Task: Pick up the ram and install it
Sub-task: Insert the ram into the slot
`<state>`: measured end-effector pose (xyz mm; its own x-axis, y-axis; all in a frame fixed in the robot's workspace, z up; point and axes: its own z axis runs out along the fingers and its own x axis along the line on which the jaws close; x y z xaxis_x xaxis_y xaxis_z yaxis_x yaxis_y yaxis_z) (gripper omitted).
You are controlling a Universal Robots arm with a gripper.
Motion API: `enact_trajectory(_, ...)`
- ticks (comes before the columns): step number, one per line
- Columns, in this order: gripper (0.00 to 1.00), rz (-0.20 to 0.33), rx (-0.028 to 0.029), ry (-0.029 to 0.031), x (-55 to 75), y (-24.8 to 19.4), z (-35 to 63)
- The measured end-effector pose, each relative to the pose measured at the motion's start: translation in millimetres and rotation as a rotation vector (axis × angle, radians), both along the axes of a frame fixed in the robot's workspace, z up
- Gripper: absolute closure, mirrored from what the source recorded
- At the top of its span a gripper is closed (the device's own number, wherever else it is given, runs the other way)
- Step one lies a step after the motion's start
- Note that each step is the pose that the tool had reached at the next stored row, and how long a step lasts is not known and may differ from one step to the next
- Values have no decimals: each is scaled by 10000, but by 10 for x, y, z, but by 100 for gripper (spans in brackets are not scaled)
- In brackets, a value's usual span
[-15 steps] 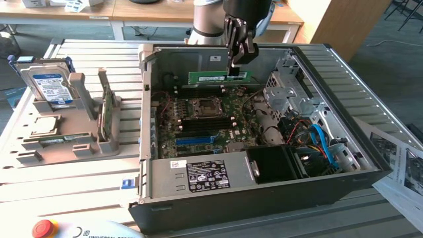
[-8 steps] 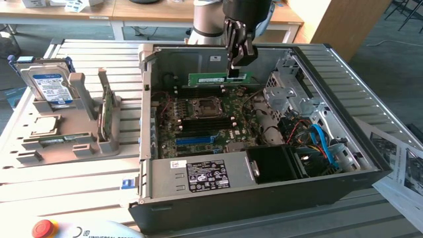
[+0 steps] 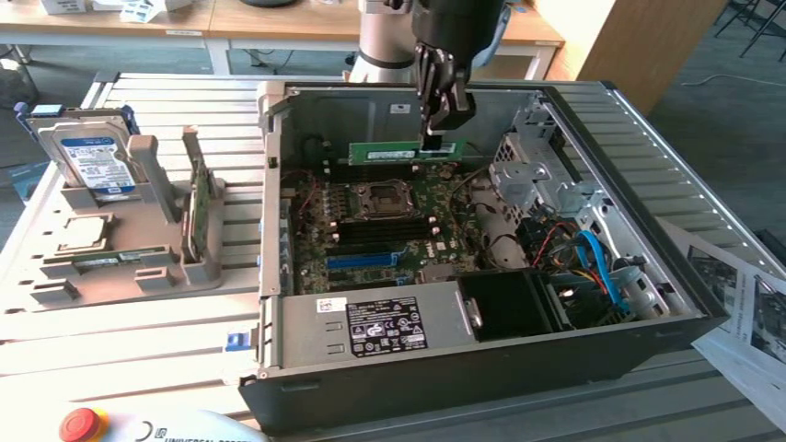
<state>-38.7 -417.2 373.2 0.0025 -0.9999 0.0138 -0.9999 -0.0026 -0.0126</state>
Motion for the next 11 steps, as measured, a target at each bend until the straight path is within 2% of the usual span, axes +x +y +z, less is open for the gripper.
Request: enact_trajectory(11, 88, -35, 0, 0, -7, 0, -111)
